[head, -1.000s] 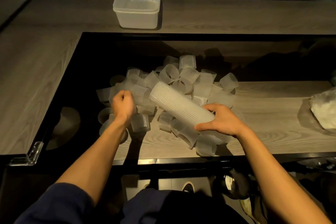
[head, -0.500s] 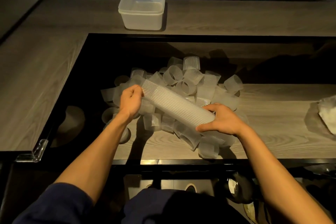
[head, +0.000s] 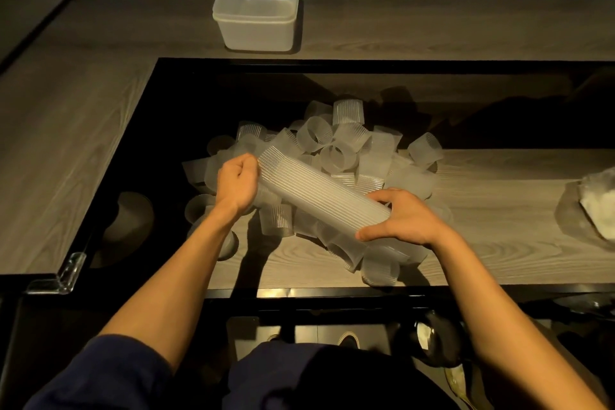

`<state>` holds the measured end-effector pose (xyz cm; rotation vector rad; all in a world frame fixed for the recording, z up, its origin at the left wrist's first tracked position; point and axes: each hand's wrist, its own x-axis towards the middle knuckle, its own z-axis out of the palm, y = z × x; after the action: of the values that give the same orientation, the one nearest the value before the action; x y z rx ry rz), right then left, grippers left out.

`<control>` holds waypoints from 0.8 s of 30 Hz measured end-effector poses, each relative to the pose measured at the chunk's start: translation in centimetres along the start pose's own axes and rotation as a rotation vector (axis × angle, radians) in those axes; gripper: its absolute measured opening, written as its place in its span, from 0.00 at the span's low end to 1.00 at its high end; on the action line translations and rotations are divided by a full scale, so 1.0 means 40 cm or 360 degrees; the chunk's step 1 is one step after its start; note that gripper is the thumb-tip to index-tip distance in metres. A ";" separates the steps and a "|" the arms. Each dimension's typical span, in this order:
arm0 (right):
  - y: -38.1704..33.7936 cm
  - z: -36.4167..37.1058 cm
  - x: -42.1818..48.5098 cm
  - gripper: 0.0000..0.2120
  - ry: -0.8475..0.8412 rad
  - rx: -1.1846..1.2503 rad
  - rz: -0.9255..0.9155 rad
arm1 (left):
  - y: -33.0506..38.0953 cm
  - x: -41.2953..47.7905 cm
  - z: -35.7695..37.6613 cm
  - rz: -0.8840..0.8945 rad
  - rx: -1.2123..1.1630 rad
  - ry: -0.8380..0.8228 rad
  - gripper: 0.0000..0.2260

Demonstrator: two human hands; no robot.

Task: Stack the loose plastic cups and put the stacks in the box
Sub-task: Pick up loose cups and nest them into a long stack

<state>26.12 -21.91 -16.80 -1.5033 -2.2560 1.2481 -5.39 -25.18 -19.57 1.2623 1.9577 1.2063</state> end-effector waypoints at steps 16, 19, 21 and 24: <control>0.017 -0.021 -0.058 0.28 0.0341 -0.0045 0.0147 | -0.073 -0.068 0.120 0.0288 0.0766 -0.0616 0.19; 0.031 -0.026 -0.086 0.27 0.0324 -0.0018 0.0180 | -0.081 -0.081 0.160 0.0432 0.1038 -0.0835 0.27; 0.040 -0.028 -0.105 0.27 0.0332 -0.0001 0.0208 | -0.080 -0.086 0.184 0.0454 0.1171 -0.0923 0.31; 0.053 -0.030 -0.133 0.27 0.0351 0.0063 0.0245 | -0.076 -0.084 0.205 0.0387 0.1315 -0.0950 0.33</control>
<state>30.80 -25.30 -15.94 -1.7337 -1.9989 1.0949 1.16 -25.41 -26.28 2.0050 1.8889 -0.0070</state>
